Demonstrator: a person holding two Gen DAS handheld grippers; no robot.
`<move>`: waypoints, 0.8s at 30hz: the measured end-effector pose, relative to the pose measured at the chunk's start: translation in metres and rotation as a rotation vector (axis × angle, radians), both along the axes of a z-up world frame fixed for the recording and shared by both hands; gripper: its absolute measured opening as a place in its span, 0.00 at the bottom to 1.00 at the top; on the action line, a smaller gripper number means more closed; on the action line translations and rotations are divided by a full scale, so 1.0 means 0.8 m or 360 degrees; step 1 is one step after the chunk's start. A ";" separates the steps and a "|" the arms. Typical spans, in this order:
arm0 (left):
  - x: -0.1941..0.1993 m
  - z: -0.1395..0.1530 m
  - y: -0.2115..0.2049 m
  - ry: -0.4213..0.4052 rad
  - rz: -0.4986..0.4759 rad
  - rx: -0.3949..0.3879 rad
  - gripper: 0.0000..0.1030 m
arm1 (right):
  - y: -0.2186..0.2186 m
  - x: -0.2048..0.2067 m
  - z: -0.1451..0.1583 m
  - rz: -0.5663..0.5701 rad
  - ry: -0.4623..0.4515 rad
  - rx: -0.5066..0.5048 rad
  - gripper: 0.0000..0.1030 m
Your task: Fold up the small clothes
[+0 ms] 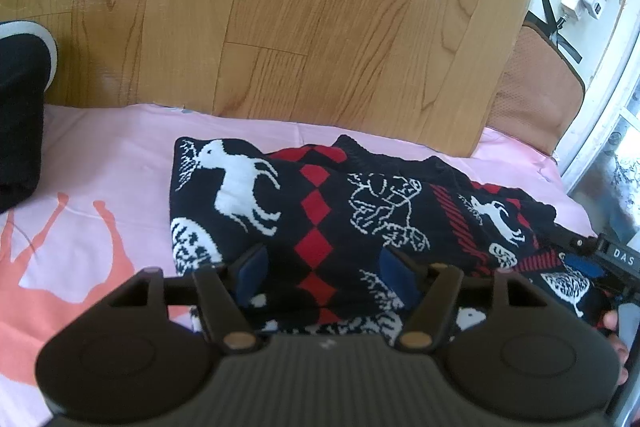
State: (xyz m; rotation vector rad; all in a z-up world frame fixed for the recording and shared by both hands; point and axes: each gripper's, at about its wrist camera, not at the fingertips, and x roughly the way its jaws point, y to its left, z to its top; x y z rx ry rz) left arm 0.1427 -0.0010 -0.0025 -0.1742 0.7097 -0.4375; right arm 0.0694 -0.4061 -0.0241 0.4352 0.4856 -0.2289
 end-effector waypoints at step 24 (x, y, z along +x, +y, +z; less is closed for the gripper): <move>0.000 0.001 -0.002 -0.0002 -0.0022 0.0008 0.67 | -0.012 -0.003 -0.002 -0.0101 -0.0003 0.0087 0.78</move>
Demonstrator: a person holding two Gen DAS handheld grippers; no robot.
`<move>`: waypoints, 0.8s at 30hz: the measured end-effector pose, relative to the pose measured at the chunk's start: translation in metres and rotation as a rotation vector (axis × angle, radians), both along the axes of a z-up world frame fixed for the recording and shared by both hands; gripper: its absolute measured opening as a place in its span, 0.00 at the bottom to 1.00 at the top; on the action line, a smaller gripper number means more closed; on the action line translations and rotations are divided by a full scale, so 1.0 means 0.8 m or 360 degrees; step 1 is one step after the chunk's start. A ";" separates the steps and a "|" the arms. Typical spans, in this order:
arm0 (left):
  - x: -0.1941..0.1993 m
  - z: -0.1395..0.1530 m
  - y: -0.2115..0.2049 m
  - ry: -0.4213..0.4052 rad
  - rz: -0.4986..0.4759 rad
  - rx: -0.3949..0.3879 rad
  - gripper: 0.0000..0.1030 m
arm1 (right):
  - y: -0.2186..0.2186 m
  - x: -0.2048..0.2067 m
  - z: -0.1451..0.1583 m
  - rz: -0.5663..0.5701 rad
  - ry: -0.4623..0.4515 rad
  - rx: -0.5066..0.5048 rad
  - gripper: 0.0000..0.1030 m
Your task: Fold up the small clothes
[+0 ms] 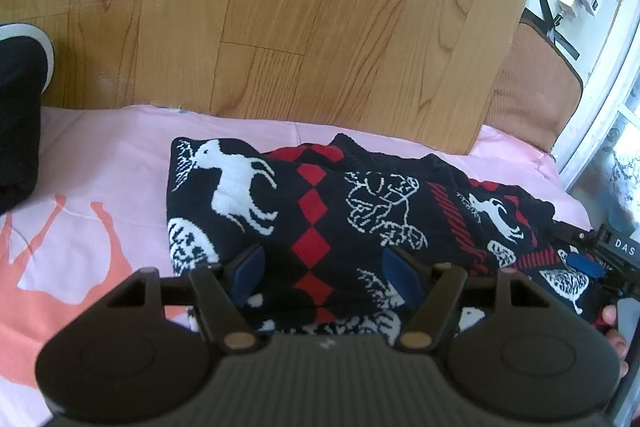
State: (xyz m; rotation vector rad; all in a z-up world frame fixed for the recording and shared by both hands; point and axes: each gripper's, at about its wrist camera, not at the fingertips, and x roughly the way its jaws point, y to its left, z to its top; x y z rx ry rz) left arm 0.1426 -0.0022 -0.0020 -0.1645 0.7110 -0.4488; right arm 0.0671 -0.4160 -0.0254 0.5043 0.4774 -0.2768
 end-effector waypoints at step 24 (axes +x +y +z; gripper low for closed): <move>0.000 0.000 0.004 0.0010 -0.0024 -0.0045 0.76 | -0.003 0.000 -0.002 -0.0027 -0.0002 0.0051 0.81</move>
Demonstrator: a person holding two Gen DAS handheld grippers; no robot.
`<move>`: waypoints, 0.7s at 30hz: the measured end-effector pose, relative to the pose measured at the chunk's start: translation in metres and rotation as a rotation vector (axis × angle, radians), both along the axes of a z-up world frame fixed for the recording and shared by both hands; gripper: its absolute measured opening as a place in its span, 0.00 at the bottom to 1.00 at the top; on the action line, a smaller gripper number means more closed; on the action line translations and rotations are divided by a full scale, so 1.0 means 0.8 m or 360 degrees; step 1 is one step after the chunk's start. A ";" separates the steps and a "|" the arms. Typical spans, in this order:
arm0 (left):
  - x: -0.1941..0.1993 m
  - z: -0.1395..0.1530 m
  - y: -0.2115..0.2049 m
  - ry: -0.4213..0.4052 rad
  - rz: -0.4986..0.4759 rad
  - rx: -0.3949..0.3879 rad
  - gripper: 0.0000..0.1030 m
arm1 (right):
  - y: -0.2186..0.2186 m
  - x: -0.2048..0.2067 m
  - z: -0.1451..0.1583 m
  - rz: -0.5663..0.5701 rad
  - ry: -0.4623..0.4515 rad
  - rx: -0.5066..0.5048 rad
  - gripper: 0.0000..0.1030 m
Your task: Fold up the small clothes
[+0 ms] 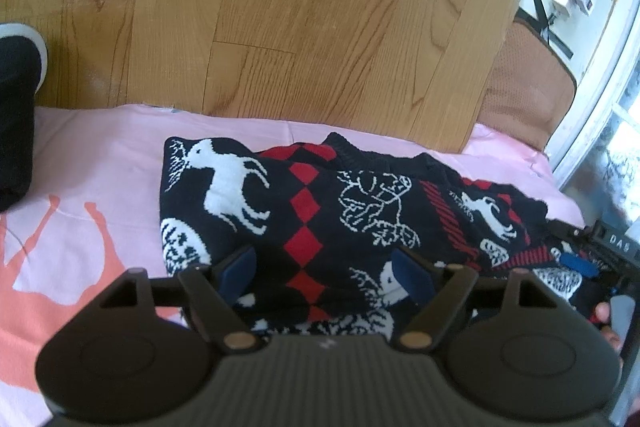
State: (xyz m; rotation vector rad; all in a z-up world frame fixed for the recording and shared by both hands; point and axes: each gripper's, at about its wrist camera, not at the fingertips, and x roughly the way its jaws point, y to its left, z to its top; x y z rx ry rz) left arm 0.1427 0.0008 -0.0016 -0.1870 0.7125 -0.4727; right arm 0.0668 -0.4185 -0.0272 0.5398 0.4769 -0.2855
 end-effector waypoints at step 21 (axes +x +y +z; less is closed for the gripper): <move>-0.006 0.003 -0.010 -0.0106 0.0084 0.0191 0.80 | -0.019 -0.015 0.007 -0.0091 -0.0028 0.0087 0.76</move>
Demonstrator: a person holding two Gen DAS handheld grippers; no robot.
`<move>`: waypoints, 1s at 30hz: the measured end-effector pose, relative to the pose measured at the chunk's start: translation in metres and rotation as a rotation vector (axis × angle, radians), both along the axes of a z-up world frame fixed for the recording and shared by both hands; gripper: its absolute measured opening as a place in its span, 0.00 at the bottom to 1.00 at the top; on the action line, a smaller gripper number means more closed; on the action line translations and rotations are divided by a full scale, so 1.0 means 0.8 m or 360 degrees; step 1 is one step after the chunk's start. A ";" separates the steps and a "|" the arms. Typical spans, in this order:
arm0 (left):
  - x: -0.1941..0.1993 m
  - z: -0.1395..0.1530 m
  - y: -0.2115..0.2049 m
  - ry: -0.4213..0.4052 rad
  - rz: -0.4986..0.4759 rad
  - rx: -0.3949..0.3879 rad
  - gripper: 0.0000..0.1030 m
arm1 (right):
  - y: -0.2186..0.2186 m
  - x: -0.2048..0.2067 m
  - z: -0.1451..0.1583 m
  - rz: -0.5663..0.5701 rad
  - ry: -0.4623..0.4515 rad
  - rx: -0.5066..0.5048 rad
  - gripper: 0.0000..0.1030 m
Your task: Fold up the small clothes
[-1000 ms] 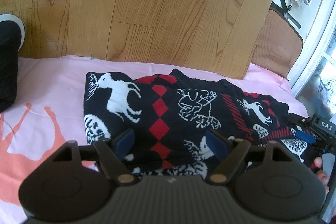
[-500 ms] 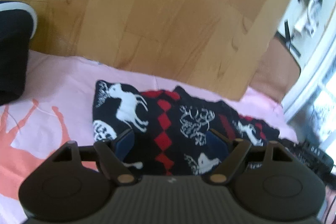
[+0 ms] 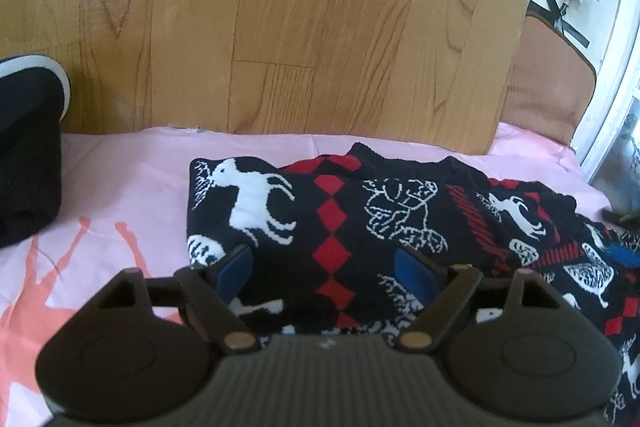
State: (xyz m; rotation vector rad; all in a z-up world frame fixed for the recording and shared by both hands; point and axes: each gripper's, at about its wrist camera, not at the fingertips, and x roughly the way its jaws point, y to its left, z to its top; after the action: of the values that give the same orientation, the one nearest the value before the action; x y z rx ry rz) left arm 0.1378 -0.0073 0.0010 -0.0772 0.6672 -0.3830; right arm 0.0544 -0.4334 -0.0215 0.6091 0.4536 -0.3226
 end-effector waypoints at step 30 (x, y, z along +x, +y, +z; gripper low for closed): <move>0.004 0.014 0.035 0.0043 0.0051 -0.0278 0.87 | -0.192 -0.046 0.065 -0.0400 -0.0201 0.0343 0.08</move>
State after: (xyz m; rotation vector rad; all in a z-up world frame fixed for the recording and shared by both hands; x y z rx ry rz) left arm 0.1412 0.0209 0.0126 -0.2594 0.6573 -0.4095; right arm 0.0179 -0.5870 0.0303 0.8950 0.2916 -0.4745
